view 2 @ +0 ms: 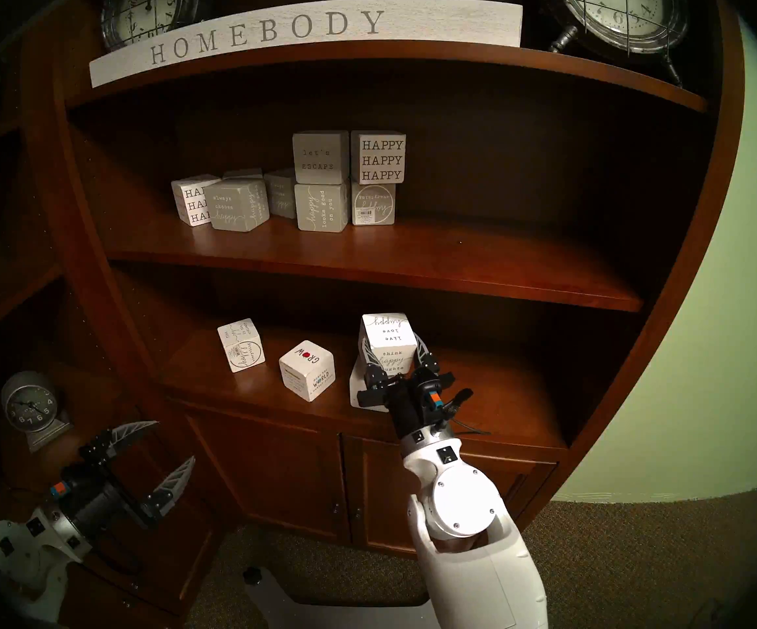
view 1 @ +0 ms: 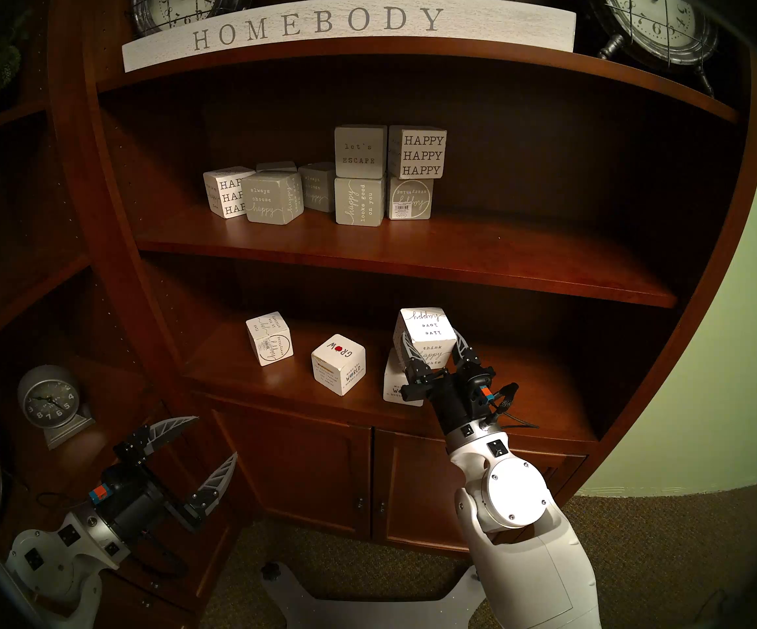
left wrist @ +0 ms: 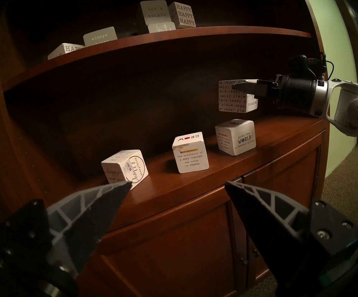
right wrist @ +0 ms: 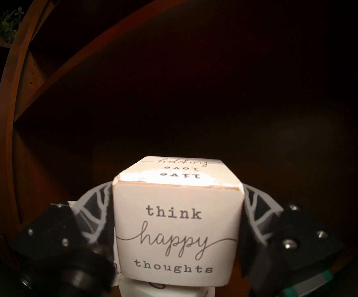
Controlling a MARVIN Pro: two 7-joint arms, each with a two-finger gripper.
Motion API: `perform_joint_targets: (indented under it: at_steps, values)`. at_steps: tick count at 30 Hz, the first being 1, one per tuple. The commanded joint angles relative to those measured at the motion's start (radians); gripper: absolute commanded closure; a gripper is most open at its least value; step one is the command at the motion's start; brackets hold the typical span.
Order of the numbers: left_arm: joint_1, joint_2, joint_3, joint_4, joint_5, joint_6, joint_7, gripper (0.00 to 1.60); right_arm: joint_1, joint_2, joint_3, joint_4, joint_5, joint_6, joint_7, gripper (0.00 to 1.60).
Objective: Stack four cubes vertically into two groups
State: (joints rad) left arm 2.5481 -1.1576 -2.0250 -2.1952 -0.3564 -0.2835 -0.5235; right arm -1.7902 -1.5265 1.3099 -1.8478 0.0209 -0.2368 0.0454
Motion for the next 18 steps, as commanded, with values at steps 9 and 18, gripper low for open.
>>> perform_joint_targets:
  at_steps: [9, 18]
  values:
    - [-0.002, 0.001, -0.001, -0.013, 0.000, -0.001, 0.000, 0.00, 0.062, 0.027, -0.101, 0.042, -0.025, -0.034, -0.164, 1.60]
    - [-0.002, 0.001, -0.001, -0.013, 0.000, -0.001, 0.000, 0.00, 0.082, 0.029, -0.122, 0.069, -0.018, -0.042, -0.207, 1.60]
